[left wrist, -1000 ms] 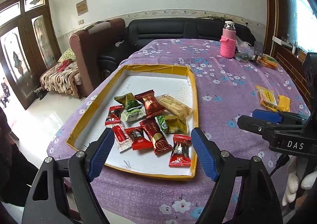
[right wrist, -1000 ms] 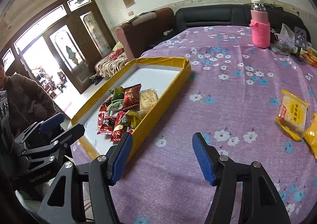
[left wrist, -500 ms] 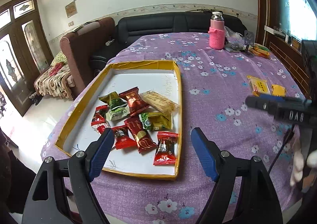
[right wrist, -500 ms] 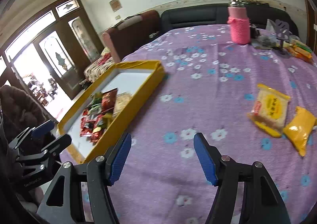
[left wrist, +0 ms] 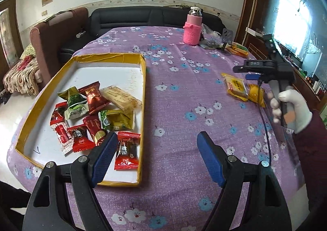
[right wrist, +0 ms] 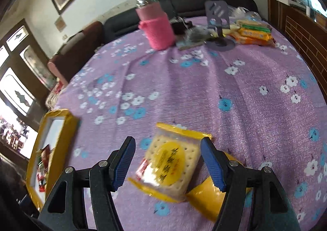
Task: Organize snacks
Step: 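Grasp the plain yellow pack with the right tool while the left tool grasps the salted-egg cracker pack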
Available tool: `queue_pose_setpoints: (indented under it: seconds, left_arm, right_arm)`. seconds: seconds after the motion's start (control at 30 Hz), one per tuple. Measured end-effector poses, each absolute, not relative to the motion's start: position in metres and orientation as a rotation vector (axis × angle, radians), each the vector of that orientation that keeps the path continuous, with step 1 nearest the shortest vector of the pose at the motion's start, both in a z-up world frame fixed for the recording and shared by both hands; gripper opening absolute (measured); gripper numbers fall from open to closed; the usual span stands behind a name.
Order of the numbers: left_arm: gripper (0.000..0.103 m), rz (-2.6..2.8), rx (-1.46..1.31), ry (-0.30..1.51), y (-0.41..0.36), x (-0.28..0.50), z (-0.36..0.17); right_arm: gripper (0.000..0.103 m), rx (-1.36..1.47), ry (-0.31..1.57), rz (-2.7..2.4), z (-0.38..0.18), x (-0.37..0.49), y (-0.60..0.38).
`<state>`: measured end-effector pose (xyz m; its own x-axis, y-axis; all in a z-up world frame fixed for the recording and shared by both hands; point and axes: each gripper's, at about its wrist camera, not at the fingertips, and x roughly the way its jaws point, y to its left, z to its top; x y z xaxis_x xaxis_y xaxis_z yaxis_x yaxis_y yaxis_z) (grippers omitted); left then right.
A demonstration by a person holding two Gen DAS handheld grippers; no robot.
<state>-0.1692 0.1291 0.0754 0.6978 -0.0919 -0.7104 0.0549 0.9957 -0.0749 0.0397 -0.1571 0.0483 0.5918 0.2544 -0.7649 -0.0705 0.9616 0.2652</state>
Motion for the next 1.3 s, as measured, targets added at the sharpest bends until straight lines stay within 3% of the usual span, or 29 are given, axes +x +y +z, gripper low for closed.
queue_pose_setpoints:
  seconds: [0.2,0.53,0.67,0.73,0.9,1.2,1.27,1.3]
  left_arm:
    - [0.080,-0.096,-0.062,0.800,0.131,-0.169,0.075]
    - [0.080,-0.144,-0.097,0.811,0.127,-0.175,0.075]
    - [0.080,-0.201,-0.122,0.823,0.126,-0.174,0.074]
    - [0.080,-0.255,-0.165,0.846,0.121,-0.167,0.069]
    - [0.080,-0.325,-0.154,0.877,0.092,-0.152,0.064]
    - [0.080,-0.311,-0.136,0.932,0.064,-0.101,0.059]
    - [0.080,-0.313,-0.160,0.958,0.059,-0.082,0.053]
    - [0.080,-0.316,-0.170,0.971,0.055,-0.072,0.049]
  right_arm:
    - [0.069,0.116,0.967,0.120,0.026,0.051,-0.133]
    - [0.058,0.175,1.045,0.390,0.020,0.005,-0.086]
    - [0.067,0.258,0.893,0.279,0.055,-0.016,-0.142]
    - [0.076,0.261,0.859,0.175,0.062,-0.025,-0.170]
    - [0.076,0.262,0.926,0.036,0.036,-0.030,-0.203]
    - [0.076,0.224,0.931,-0.003,0.010,0.000,-0.179]
    - [0.071,0.196,0.919,-0.007,0.007,0.002,-0.176]
    - [0.054,0.180,0.910,-0.015,0.008,0.003,-0.176]
